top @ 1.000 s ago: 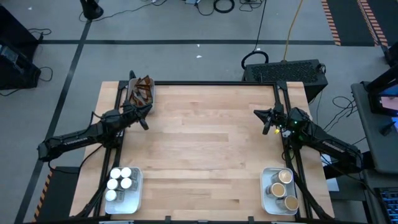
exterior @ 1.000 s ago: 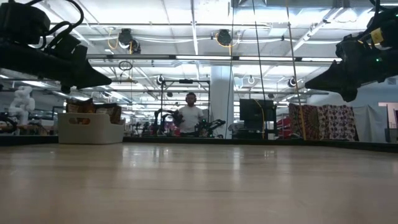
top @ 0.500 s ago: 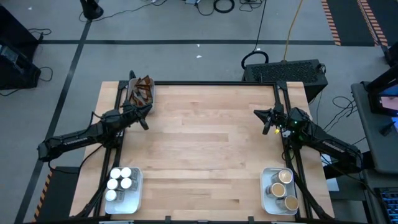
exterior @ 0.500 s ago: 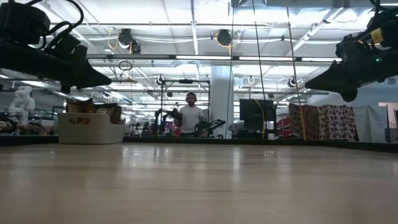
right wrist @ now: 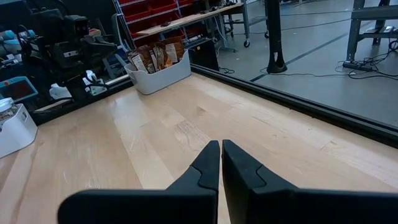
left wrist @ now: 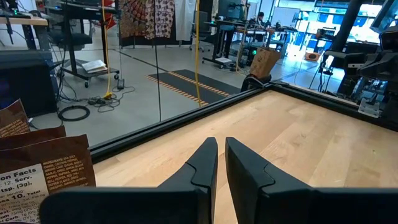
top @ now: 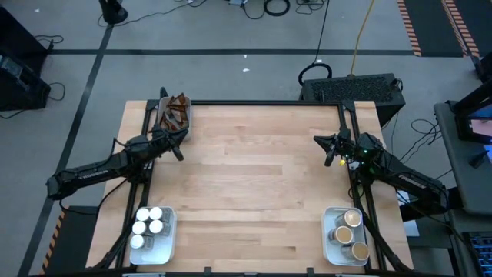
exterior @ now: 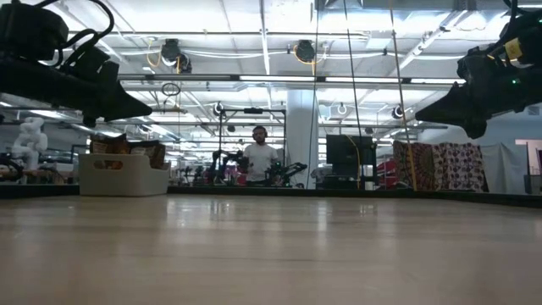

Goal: Sort spices by type
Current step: Return to Home Position

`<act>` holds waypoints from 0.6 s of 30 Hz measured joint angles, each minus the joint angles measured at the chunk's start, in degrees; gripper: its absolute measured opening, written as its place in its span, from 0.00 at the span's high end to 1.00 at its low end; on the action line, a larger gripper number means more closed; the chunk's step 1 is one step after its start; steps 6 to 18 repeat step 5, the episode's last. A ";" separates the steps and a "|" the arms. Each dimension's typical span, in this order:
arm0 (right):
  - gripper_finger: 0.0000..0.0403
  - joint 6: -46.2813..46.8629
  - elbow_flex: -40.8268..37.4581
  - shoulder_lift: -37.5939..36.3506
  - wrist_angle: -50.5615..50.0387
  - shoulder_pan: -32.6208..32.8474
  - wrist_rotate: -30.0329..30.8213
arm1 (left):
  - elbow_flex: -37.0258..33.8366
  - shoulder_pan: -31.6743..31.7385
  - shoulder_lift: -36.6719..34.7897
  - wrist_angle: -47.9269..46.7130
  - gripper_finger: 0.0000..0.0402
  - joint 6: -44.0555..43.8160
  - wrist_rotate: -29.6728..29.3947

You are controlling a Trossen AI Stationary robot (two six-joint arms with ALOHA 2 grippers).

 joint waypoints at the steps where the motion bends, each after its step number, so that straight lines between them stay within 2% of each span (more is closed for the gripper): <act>1: 1.00 0.00 0.00 0.01 0.00 0.00 0.00 | 0.00 0.00 0.00 -0.01 0.90 0.00 0.00; 18: 1.00 0.00 0.00 0.01 -0.02 0.00 0.00 | 0.00 0.00 0.01 -0.02 0.90 0.00 0.00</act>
